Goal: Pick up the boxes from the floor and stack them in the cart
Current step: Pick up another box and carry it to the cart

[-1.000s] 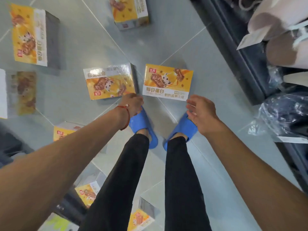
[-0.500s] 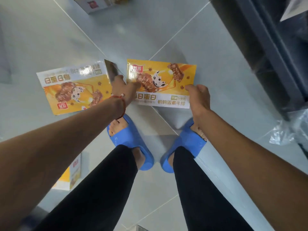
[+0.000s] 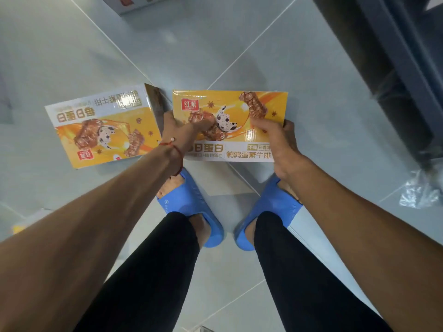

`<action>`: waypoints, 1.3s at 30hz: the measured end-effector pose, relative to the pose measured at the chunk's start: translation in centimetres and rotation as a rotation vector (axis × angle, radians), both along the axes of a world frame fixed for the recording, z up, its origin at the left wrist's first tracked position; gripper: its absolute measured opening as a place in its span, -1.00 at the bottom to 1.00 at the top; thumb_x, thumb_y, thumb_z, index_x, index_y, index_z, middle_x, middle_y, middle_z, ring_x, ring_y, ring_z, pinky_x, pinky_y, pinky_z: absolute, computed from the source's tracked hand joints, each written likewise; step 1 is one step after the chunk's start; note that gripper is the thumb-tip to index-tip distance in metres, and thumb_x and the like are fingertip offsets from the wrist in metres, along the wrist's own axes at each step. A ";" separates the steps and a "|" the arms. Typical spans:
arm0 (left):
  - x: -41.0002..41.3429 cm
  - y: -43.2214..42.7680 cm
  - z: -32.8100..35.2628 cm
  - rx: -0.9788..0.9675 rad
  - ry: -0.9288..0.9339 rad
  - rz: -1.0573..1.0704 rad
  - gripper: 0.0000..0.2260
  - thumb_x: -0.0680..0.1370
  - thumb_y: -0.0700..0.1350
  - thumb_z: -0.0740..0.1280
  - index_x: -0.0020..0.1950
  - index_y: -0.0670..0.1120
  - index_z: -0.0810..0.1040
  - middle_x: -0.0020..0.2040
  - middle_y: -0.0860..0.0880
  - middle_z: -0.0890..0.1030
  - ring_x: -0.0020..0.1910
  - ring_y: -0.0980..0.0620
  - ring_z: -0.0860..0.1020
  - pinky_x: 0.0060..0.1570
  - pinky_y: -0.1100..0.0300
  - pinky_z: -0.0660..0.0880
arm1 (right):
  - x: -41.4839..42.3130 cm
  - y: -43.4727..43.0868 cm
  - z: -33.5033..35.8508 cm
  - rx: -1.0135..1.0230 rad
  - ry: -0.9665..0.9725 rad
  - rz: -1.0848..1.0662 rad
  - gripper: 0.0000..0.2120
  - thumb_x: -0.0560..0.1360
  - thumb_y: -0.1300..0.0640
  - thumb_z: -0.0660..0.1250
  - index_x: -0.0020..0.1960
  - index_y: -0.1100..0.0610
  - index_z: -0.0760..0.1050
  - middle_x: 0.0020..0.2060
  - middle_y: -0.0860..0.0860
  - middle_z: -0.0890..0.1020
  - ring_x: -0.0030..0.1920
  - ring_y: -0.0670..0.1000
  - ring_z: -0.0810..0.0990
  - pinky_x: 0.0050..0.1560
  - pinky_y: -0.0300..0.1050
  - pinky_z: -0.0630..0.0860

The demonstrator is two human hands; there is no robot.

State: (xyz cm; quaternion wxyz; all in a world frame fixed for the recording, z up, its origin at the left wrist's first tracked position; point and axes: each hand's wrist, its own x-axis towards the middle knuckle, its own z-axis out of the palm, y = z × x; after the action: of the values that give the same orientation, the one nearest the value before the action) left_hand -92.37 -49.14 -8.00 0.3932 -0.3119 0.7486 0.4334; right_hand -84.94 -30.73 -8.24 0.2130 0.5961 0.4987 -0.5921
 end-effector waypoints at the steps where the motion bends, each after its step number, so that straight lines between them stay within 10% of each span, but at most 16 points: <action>1: 0.4 -0.1 1.1 0.003 0.012 0.013 -0.32 0.38 -0.04 0.59 0.39 -0.11 0.33 0.04 0.05 0.62 -0.07 0.16 0.60 -0.18 0.26 0.44 | 0.0 -0.2 1.0 0.012 0.001 0.004 -0.18 0.12 -0.17 0.59 0.28 0.00 0.36 0.24 0.11 0.57 0.06 0.11 0.71 -0.14 0.01 0.69; 9: 2.6 -1.5 16.2 0.006 0.031 0.149 -0.30 0.40 0.19 0.53 0.37 -0.03 0.29 0.08 0.07 0.61 0.03 0.07 0.60 0.14 -0.04 0.49 | 0.9 -1.3 15.3 0.034 -0.089 0.057 0.06 -0.10 -0.55 0.57 0.24 -0.09 0.33 0.20 0.03 0.59 0.12 0.16 0.67 0.07 0.14 0.65; 14: 3.7 -1.3 28.6 0.048 0.016 0.180 -0.24 0.31 0.38 0.43 0.38 0.08 0.30 0.10 0.08 0.63 0.08 0.01 0.61 0.18 -0.12 0.50 | 2.7 -0.9 28.1 -0.014 -0.038 -0.123 -0.12 0.06 -0.50 0.55 0.16 -0.02 0.37 0.17 0.12 0.62 -0.01 0.16 0.75 -0.07 0.16 0.72; 20: 5.2 -0.5 41.9 0.140 0.077 0.152 -0.32 0.33 0.40 0.41 0.34 0.12 0.36 0.06 0.09 0.71 0.05 0.02 0.69 0.22 -0.15 0.48 | 5.8 0.3 41.6 -0.104 0.061 -0.193 0.30 -0.15 -0.67 0.45 0.41 0.06 0.46 0.07 0.13 0.75 -0.02 0.23 0.77 0.04 0.29 0.67; 30: 7.1 1.1 57.9 0.267 0.122 0.174 -0.04 0.22 0.50 0.37 0.38 -0.17 0.43 0.05 -0.10 0.72 0.03 -0.09 0.70 0.21 -0.09 0.51 | 10.9 1.2 57.9 -0.033 0.273 -0.309 -0.24 0.30 -0.23 0.45 0.40 0.10 0.43 0.06 0.11 0.74 0.10 0.22 0.72 0.08 0.14 0.64; 37: 7.3 1.6 64.5 0.361 0.193 -0.048 -0.43 0.38 0.17 0.31 0.35 0.02 0.40 -0.18 0.07 0.72 -0.19 0.09 0.70 -0.12 0.11 0.55 | 14.4 0.0 65.3 0.020 0.433 -0.340 -0.76 0.48 0.00 0.26 0.14 -0.01 0.48 -0.10 -0.04 0.71 -0.17 -0.09 0.71 -0.18 -0.12 0.52; 39: 7.3 1.5 65.6 0.423 0.195 -0.145 -0.47 0.40 0.10 0.27 0.37 0.05 0.46 -0.14 0.05 0.73 -0.19 0.08 0.70 -0.17 0.17 0.55 | 15.5 -0.7 66.6 0.033 0.460 -0.398 -0.62 0.41 0.03 0.27 0.23 -0.01 0.47 -0.06 -0.02 0.72 -0.15 -0.10 0.72 -0.17 -0.12 0.55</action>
State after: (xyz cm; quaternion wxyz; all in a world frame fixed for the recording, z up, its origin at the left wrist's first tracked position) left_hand -85.04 -47.59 57.57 0.4058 -0.1247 0.6961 0.5790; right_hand -69.42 -31.42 58.36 -0.0354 0.5357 0.4171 -0.7333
